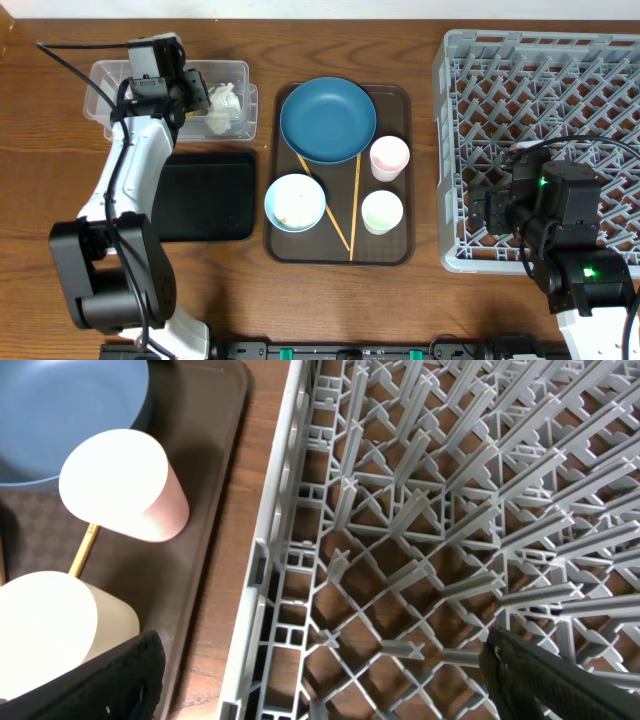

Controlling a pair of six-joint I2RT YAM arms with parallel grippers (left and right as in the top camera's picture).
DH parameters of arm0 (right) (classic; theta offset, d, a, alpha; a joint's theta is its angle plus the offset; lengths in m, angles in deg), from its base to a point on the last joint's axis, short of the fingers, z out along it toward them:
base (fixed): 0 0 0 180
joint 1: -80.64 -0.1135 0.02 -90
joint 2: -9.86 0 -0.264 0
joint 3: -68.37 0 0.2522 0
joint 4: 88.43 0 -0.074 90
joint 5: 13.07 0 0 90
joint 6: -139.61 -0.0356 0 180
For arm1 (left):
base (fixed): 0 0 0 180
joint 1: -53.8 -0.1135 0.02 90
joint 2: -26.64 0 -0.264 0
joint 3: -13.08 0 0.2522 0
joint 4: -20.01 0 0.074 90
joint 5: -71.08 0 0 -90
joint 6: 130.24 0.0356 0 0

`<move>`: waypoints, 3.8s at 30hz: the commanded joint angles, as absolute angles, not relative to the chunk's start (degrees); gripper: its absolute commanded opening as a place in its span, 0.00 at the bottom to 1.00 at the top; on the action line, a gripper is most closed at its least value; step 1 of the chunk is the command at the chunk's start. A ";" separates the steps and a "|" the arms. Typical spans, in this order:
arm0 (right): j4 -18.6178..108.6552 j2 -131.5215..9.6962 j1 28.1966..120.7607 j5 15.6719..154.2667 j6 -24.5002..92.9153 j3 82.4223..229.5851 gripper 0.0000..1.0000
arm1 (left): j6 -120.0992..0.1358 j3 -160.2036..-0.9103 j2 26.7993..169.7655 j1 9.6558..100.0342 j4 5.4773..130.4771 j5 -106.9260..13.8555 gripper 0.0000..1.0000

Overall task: Sort waste into correct bins and load items into the dishwasher rack
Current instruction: 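Carry the wrapper left and release it into the clear bin, then lower the left gripper and grasp the rim of the rice bowl, then lift the rice bowl and move it over the black tray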

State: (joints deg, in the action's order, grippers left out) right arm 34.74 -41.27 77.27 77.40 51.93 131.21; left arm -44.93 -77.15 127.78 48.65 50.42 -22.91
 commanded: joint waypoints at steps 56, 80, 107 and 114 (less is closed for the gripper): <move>34.45 -41.03 78.38 77.81 51.80 132.50 0.99 | -64.60 -75.90 136.81 89.30 82.13 -23.39 0.64; 34.08 -41.03 78.38 77.81 51.80 132.50 0.99 | -64.60 -75.90 137.88 90.85 81.41 -22.86 0.19; 34.06 -41.03 78.38 77.81 51.82 132.50 0.99 | -64.58 -74.76 137.88 93.04 80.80 -16.68 0.06; 34.08 -41.03 78.38 77.81 51.82 132.50 0.99 | -64.54 -74.79 137.40 93.04 81.80 -16.66 0.06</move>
State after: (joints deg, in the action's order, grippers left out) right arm 34.12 -41.27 77.27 77.40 51.93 131.27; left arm -64.45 -75.20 136.83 92.97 81.23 -17.16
